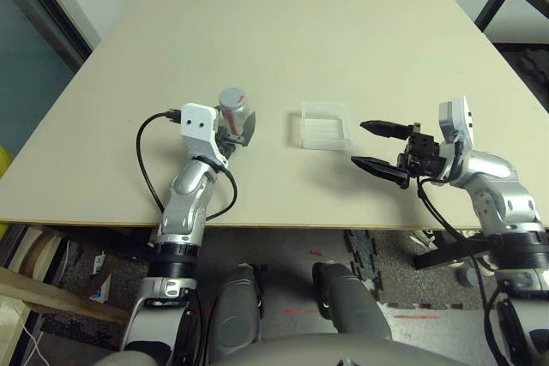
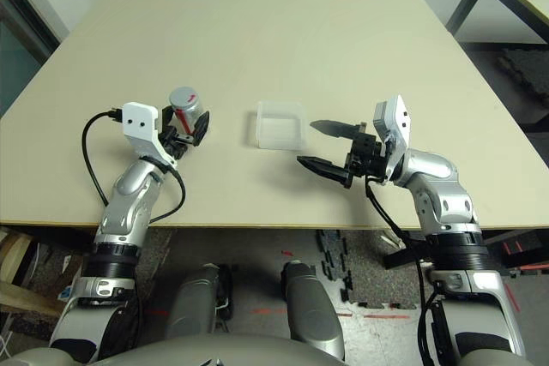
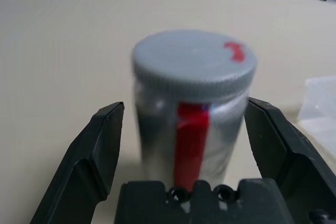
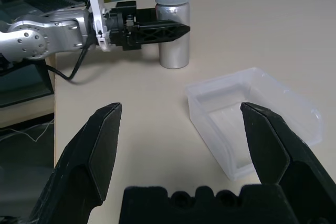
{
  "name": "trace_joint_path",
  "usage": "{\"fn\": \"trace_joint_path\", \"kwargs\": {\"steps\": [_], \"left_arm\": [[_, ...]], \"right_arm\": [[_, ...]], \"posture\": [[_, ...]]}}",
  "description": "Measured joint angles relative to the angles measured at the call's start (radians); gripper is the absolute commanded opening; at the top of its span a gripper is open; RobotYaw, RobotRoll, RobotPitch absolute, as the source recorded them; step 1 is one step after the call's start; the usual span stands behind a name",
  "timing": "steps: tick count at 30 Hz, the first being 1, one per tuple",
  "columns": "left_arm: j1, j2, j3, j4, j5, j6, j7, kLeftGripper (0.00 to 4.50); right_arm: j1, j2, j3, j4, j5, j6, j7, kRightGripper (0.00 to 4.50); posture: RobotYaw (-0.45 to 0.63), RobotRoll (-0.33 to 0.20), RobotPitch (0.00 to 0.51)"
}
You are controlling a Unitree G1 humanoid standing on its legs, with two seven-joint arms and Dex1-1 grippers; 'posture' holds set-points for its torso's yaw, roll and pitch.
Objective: Pour the medicine from the bottle into the box.
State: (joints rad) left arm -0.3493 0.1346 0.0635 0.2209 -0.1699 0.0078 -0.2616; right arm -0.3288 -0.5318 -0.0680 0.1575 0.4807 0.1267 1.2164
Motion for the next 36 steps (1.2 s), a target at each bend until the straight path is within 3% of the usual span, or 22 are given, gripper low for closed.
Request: {"fn": "trace_joint_path", "kwargs": {"steps": [28,31,34,36], "left_arm": [[-0.150,0.008,0.008,0.268,0.016,-0.139,-0.027,4.47],[-0.151,0.008,0.008,0.285,0.016,-0.152,-0.035,3.91],[-0.151,0.009,0.008,0.304,0.016,-0.162,-0.043,2.77],[-0.151,0.014,0.010,0.305,0.015,-0.164,-0.050,2.59]], "right_arm": [[0.000,0.031,0.015,-0.023,-0.001,-0.014,-0.053,4.50],[0.002,0.031,0.015,-0.032,-0.002,-0.009,-0.054,4.50],[0.003,0.030,0.015,-0.035,-0.001,-0.006,-0.056,4.50],[0.003,0.030,0.015,-0.039,-0.001,-0.001,-0.058,4.50]], "posture": [[-0.20,0.000,0.125],[-0.20,0.000,0.127],[-0.20,0.000,0.129],[-0.20,0.000,0.130]]}}
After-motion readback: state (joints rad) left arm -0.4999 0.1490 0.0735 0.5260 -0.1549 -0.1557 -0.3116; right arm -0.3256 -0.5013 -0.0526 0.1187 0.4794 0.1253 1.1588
